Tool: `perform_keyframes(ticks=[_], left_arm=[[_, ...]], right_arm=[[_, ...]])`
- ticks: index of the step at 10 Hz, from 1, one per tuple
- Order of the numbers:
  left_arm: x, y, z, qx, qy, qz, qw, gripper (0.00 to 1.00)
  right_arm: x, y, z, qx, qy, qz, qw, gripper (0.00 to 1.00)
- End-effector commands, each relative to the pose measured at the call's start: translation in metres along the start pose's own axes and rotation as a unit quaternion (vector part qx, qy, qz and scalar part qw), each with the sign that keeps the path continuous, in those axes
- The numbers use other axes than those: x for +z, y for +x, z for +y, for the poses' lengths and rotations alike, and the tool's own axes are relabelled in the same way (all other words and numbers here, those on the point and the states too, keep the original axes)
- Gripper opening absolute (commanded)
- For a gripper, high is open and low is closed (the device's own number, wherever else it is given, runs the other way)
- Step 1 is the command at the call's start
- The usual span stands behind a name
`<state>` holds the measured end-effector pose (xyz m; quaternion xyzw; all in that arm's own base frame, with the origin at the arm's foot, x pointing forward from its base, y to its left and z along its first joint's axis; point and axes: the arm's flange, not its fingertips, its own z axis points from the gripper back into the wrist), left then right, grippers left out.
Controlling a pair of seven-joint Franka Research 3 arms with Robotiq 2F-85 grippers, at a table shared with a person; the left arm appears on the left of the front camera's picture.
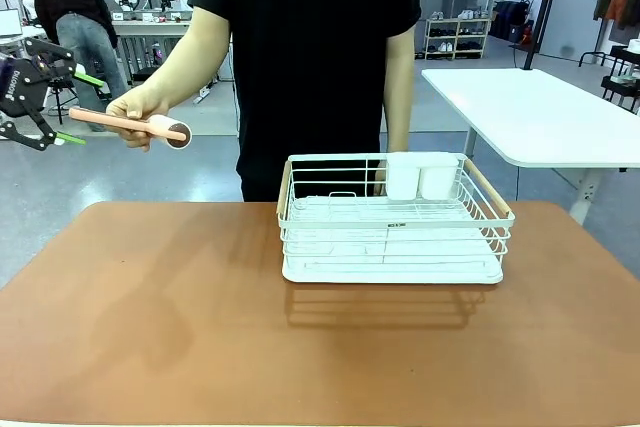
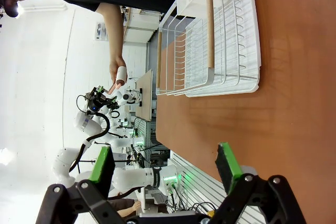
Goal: Clean the table.
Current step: Pick up the Lint Roller when the human hands it over.
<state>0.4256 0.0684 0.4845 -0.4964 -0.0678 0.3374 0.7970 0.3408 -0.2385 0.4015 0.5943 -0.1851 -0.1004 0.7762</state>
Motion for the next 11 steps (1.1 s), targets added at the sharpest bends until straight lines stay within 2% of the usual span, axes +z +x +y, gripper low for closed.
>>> perform_keyframes(ticks=[1,7,9,11], left_arm=[[-0.011,0.006,0.005,-0.021,-0.011,-0.013,1.0,1.0],[-0.019,0.013,0.01,-0.039,-0.043,-0.01,0.998,1.0],[-0.02,0.017,0.009,-0.043,-0.049,-0.014,0.998,0.87],[-0.022,0.02,0.008,-0.053,-0.054,-0.017,0.997,0.7]], right_arm=[[-0.001,-0.003,0.002,0.005,0.007,-0.004,1.0,1.0],[-0.001,-0.003,0.002,0.005,0.007,-0.004,1.0,1.0],[-0.001,-0.003,0.002,0.005,0.007,-0.004,1.0,1.0],[-0.001,-0.003,0.002,0.005,0.007,-0.004,1.0,1.0]])
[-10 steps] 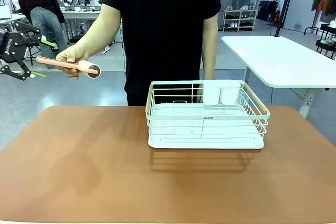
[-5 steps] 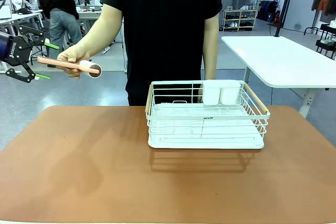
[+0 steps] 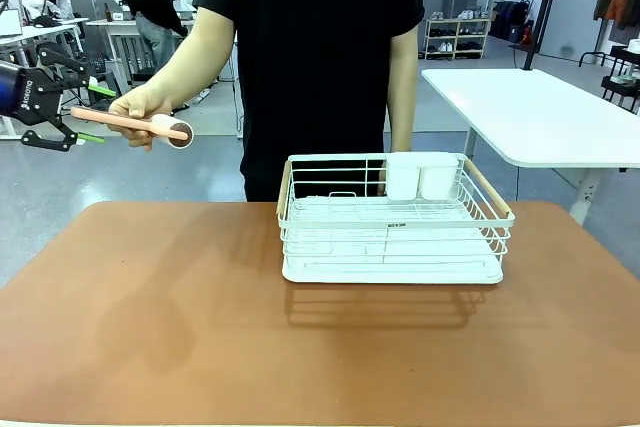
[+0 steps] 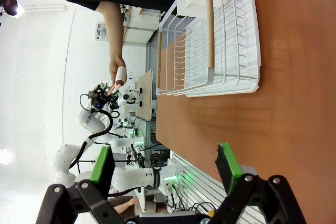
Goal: Clean the table.
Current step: Pick up the Lint Roller when the human hands it over.
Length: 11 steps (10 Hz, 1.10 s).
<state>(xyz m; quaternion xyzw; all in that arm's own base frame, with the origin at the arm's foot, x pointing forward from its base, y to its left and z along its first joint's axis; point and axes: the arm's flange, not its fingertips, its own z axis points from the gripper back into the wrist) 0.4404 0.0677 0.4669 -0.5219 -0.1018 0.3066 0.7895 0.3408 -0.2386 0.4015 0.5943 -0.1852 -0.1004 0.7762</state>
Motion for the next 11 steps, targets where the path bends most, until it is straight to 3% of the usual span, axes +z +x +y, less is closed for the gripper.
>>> perform_keyframes(ticks=[1,7,11], left_arm=[[-0.007,0.006,0.001,-0.017,-0.018,-0.014,1.0,0.58],[-0.001,0.01,0.003,-0.011,-0.02,-0.014,1.0,0.01],[0.003,0.007,0.002,-0.002,-0.008,-0.007,1.0,0.0]], right_arm=[[-0.001,-0.003,0.002,0.005,0.007,-0.004,1.0,1.0],[-0.001,-0.003,0.002,0.005,0.007,-0.004,1.0,1.0],[-0.001,-0.003,0.002,0.005,0.007,-0.004,1.0,1.0]])
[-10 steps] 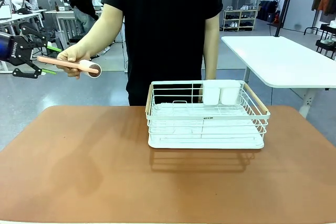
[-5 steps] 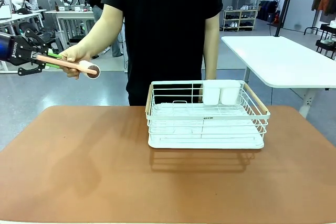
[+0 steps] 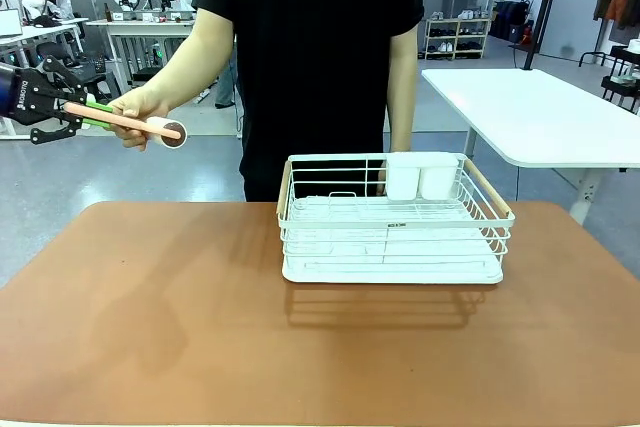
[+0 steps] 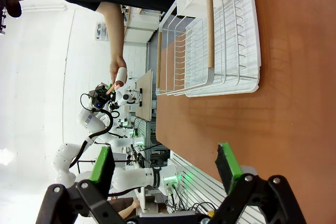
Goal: Clean the table.
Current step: Pick up the Lint Roller when the human hands it over.
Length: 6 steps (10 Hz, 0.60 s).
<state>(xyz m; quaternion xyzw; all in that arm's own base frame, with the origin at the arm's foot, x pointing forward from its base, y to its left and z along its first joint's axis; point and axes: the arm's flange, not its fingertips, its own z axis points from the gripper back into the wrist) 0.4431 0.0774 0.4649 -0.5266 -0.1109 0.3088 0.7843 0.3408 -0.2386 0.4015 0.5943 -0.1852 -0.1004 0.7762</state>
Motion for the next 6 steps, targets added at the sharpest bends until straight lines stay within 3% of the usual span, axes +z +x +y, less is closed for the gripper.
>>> perform_keyframes(ticks=[1,6], left_arm=[[-0.0022,-0.001,-0.001,-0.001,0.001,0.0,1.0,0.0],[-0.0022,-0.001,-0.001,-0.001,0.001,0.0,1.0,0.0]], right_arm=[[-0.0014,-0.003,0.0023,0.005,0.007,-0.004,1.0,1.0],[-0.0014,-0.003,0.0023,0.005,0.007,-0.004,1.0,1.0]])
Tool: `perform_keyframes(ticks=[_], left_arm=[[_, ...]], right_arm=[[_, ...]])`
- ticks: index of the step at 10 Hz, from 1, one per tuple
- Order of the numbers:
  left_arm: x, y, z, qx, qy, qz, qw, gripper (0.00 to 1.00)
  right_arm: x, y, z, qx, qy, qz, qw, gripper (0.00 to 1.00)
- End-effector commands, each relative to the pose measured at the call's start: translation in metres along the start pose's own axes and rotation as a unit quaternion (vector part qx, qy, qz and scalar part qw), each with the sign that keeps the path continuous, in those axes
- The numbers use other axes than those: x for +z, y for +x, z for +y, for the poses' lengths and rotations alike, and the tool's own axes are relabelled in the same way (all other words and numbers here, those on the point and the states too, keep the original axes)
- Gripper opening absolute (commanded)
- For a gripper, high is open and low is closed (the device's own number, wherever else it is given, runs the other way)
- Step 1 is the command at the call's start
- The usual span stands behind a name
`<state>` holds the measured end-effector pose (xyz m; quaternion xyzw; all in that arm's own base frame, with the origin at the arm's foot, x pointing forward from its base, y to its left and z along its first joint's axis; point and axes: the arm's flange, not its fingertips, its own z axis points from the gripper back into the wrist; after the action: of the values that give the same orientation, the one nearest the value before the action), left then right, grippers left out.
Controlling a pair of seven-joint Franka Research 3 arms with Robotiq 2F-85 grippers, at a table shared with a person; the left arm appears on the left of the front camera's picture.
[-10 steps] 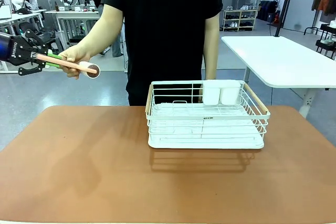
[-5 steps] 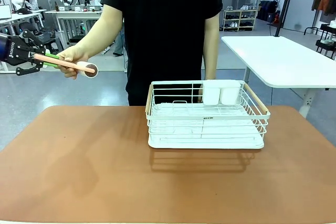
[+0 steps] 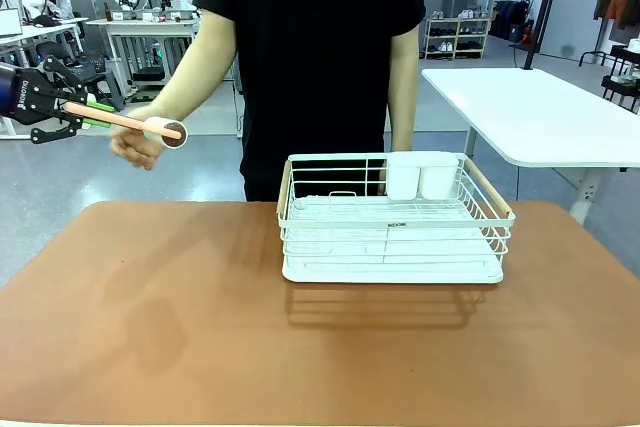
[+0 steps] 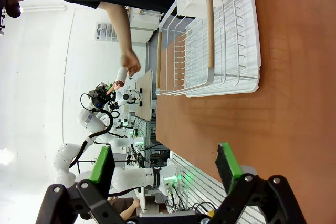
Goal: Clean the table.
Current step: Pick up the Lint Roller when the human hands it over, then clean the table with the Lint Roller when the human lifts the Dish drying rack.
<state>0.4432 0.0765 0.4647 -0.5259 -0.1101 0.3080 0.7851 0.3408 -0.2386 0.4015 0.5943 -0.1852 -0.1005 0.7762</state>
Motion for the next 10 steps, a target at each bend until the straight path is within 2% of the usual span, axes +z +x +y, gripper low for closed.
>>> perform_keyframes(ticks=[1,10], left_arm=[[-0.0013,-0.0005,-0.0009,-0.001,0.0,-0.001,1.0,0.0],[-0.0013,-0.0005,-0.0009,-0.001,0.0,-0.001,1.0,0.0]], right_arm=[[-0.0014,-0.003,0.0024,0.005,0.007,-0.004,1.0,1.0],[-0.0014,-0.003,0.0024,0.005,0.007,-0.004,1.0,1.0]])
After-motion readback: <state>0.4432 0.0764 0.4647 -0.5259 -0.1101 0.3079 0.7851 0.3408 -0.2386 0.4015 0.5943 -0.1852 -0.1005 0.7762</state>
